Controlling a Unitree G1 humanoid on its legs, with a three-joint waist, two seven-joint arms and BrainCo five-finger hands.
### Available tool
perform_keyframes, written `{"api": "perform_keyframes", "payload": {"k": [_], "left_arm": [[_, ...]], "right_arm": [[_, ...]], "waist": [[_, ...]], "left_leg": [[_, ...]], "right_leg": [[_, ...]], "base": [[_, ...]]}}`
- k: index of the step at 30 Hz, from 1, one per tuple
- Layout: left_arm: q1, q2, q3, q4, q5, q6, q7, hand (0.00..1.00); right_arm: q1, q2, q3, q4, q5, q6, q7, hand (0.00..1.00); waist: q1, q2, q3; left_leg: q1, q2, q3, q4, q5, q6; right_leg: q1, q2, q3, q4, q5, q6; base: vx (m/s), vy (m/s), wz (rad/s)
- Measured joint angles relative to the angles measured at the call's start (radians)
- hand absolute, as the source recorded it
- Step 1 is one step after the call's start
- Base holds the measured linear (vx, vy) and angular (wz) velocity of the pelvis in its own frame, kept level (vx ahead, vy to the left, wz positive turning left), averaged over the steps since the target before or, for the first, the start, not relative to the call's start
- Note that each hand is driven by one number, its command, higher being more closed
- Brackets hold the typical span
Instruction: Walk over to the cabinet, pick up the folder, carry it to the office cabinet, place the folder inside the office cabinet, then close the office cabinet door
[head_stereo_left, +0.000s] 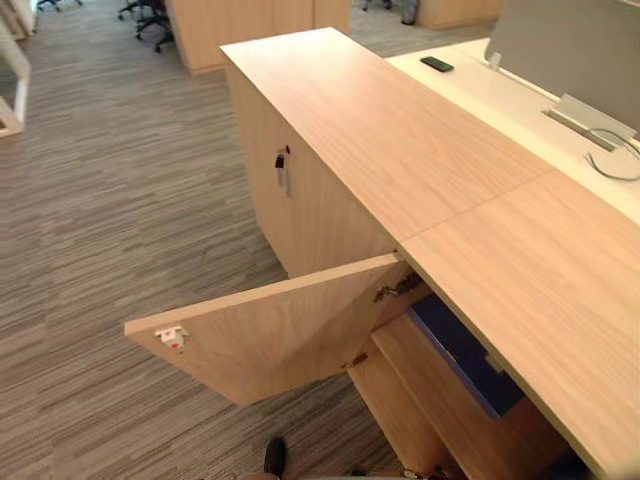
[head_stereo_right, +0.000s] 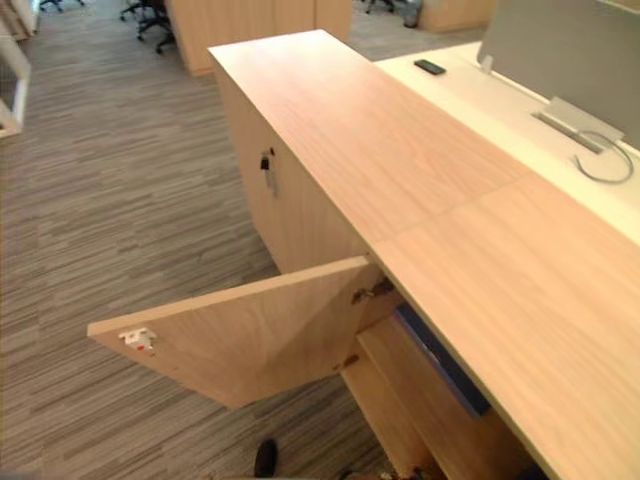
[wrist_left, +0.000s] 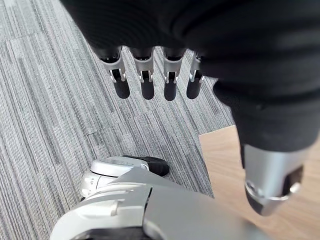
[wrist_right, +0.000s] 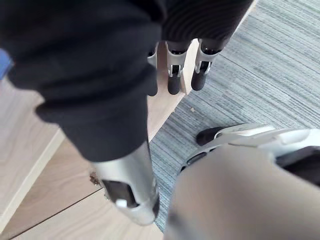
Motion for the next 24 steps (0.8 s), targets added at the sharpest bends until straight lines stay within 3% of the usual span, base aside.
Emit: {"api": "perform_keyframes", "payload": {"k": [3, 5, 7, 9, 11, 12, 13, 14, 15, 17, 19, 24], "left_arm": [[-0.01, -0.002, 0.001, -0.027, -0.036, -0.002, 0.008, 0.0], [-0.004, -0.008, 0.014, -0.048, -0.051, -0.005, 0.012, 0.0], [0.004, -0.012, 0.029, -0.07, -0.064, -0.009, 0.015, 0.0], [-0.002, -0.008, 0.083, -0.081, -0.067, -0.014, 0.017, 0.0], [0.01, -0.026, 0.109, -0.081, -0.069, -0.02, 0.021, 0.0], [0.019, -0.038, 0.118, -0.079, -0.07, -0.021, 0.029, 0.0], [0.021, -0.042, 0.12, -0.077, -0.069, -0.021, 0.032, 0.0], [0.026, -0.049, 0.125, -0.078, -0.069, -0.02, 0.035, 0.0], [0.022, -0.048, 0.122, -0.087, -0.067, -0.02, 0.036, 0.0], [0.01, -0.045, 0.116, -0.112, -0.067, -0.021, 0.036, 0.0], [0.004, -0.037, 0.112, -0.127, -0.066, -0.022, 0.034, 0.0], [0.017, -0.043, 0.113, -0.126, -0.066, -0.023, 0.03, 0.0]], "right_arm": [[-0.002, -0.008, 0.004, 0.0, 0.0, -0.001, -0.002, 0.0], [-0.001, -0.006, -0.009, -0.005, 0.0, -0.001, -0.005, 0.0], [-0.001, -0.005, -0.015, -0.01, 0.002, -0.003, -0.009, 0.0], [-0.003, -0.006, -0.019, -0.03, 0.002, -0.005, -0.013, 0.0], [-0.001, -0.022, -0.044, -0.028, 0.002, -0.004, -0.013, 0.0], [0.0, -0.03, -0.048, -0.027, 0.003, -0.006, -0.013, 0.0], [0.001, -0.035, -0.051, -0.027, 0.003, -0.007, -0.013, 0.0], [-0.003, -0.049, -0.052, -0.026, 0.002, -0.007, -0.013, 0.0], [-0.004, -0.046, -0.055, -0.021, 0.002, -0.008, -0.012, 0.0], [-0.008, -0.044, -0.079, -0.001, 0.001, -0.008, -0.01, 0.0], [-0.008, -0.033, -0.087, 0.014, 0.0, -0.006, -0.012, 0.0], [0.001, -0.04, -0.079, 0.011, 0.0, -0.001, -0.01, 0.0]], "waist": [[0.001, 0.002, 0.017], [0.002, 0.006, 0.026], [-0.006, -0.005, 0.024], [-0.011, -0.037, 0.039], [-0.016, -0.024, 0.035], [-0.018, -0.005, 0.032], [-0.02, 0.005, 0.025], [-0.018, 0.026, 0.015], [-0.025, 0.027, 0.012], [-0.03, 0.031, 0.014], [-0.028, 0.02, 0.012], [-0.029, 0.048, -0.003]], "left_leg": [[-0.029, -0.004, -0.039, 0.002, 0.017, -0.001], [-0.04, 0.008, 0.032, 0.0, -0.015, 0.008], [-0.061, 0.007, 0.119, 0.004, -0.076, 0.003], [-0.128, 0.011, 0.218, 0.237, -0.126, 0.068], [-0.157, 0.081, 0.211, 0.401, -0.168, 0.036], [-0.145, 0.139, 0.174, 0.42, -0.159, 0.016], [-0.137, 0.164, 0.147, 0.408, -0.129, 0.002], [-0.104, 0.172, 0.09, 0.354, -0.131, -0.059], [-0.103, 0.163, 0.098, 0.33, -0.183, -0.094], [-0.097, 0.149, 0.121, 0.301, -0.239, -0.134], [-0.081, 0.125, 0.128, 0.295, -0.241, -0.127], [-0.044, 0.138, 0.161, 0.27, -0.237, -0.122]], "right_leg": [[-0.007, -0.004, -0.065, 0.023, -0.016, -0.023], [-0.017, -0.013, -0.078, 0.049, -0.023, -0.025], [-0.043, -0.053, -0.096, 0.063, -0.023, -0.026], [-0.089, -0.158, -0.092, 0.111, -0.019, -0.019], [-0.107, -0.204, -0.067, 0.11, 0.001, 0.014], [-0.118, -0.208, -0.05, 0.106, 0.016, 0.04], [-0.133, -0.208, -0.04, 0.108, 0.022, 0.049], [-0.156, -0.204, -0.015, 0.107, 0.039, 0.076], [-0.162, -0.211, -0.008, 0.079, 0.065, 0.083], [-0.161, -0.222, 0.003, 0.049, 0.085, 0.085], [-0.148, -0.222, 0.05, 0.027, 0.092, 0.089], [-0.132, -0.196, 0.081, -0.016, 0.119, 0.119]], "base": [[-0.06, -0.026, 0.58], [-0.12, 0.003, 0.28], [-0.15, 0.079, 0.28], [-0.08, 0.168, 0.17], [-0.01, 0.246, -0.04], [0.01, 0.344, -0.21], [0.02, 0.442, -0.37], [0.01, 0.473, -0.28], [0.0, 0.463, -0.2], [-0.08, 0.407, 0.09], [-0.11, 0.246, -0.01], [-0.12, -0.002, -0.24]]}}
